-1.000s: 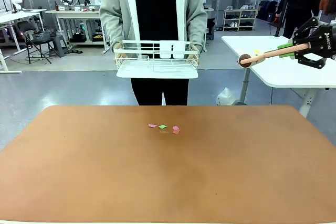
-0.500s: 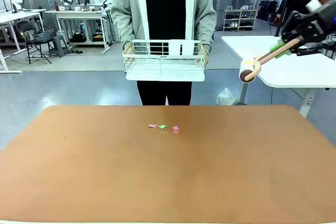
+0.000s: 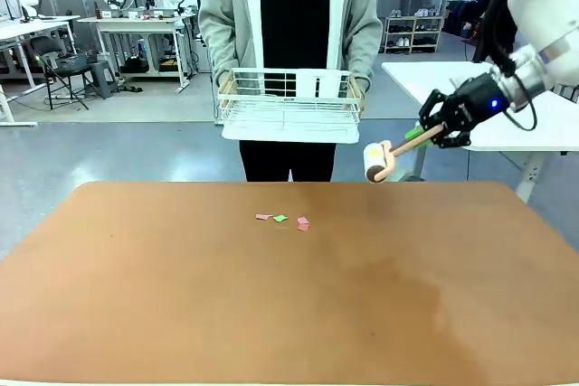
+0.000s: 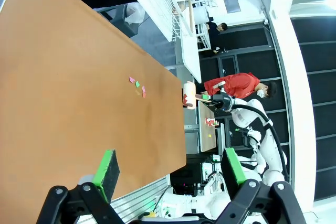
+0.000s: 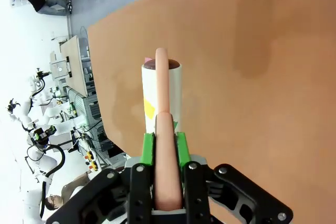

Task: Clean the table.
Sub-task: Clean the table with the Lint Roller when the human lifts the Dish drying rack.

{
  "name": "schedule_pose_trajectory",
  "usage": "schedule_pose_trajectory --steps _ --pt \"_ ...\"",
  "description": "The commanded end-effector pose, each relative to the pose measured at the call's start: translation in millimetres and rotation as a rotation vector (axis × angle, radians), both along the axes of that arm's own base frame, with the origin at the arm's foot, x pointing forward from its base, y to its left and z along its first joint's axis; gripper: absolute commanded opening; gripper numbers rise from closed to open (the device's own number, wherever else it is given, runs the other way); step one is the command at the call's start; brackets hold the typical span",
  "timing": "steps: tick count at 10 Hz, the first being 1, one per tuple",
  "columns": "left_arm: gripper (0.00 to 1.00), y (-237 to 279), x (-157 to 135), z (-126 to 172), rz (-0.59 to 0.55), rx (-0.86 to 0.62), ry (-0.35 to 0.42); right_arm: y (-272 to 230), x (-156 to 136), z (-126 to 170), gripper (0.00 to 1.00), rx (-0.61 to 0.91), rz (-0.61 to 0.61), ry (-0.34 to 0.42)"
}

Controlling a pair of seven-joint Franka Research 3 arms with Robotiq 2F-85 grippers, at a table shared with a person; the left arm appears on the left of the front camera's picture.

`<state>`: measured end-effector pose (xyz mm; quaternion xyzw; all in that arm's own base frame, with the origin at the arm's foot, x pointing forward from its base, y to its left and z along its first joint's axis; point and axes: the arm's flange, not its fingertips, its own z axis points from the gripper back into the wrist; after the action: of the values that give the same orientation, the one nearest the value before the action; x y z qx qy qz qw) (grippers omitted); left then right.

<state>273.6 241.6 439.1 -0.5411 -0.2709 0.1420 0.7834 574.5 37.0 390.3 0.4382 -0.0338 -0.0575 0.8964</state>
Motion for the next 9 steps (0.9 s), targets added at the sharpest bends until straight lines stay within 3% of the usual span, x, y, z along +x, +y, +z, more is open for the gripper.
schedule_pose_trajectory --steps 1,2,5,8,9 --pt "1.00 4 1 1 -0.003 -0.012 -0.040 0 -13 9 0.21 0.030 -0.008 -0.042" --pt "1.00 4 1 1 -0.003 -0.012 -0.040 0 0 0 0.21 0.000 0.000 0.000" --pt "1.00 4 1 1 -0.003 -0.012 -0.040 0 0 0 0.21 0.000 0.000 0.000" --pt "1.00 4 1 1 -0.003 -0.012 -0.040 1 3 -12 0.21 0.042 0.036 -0.027" --pt "1.00 4 1 1 -0.003 -0.012 -0.040 3 15 -35 0.21 0.036 0.065 -0.053"
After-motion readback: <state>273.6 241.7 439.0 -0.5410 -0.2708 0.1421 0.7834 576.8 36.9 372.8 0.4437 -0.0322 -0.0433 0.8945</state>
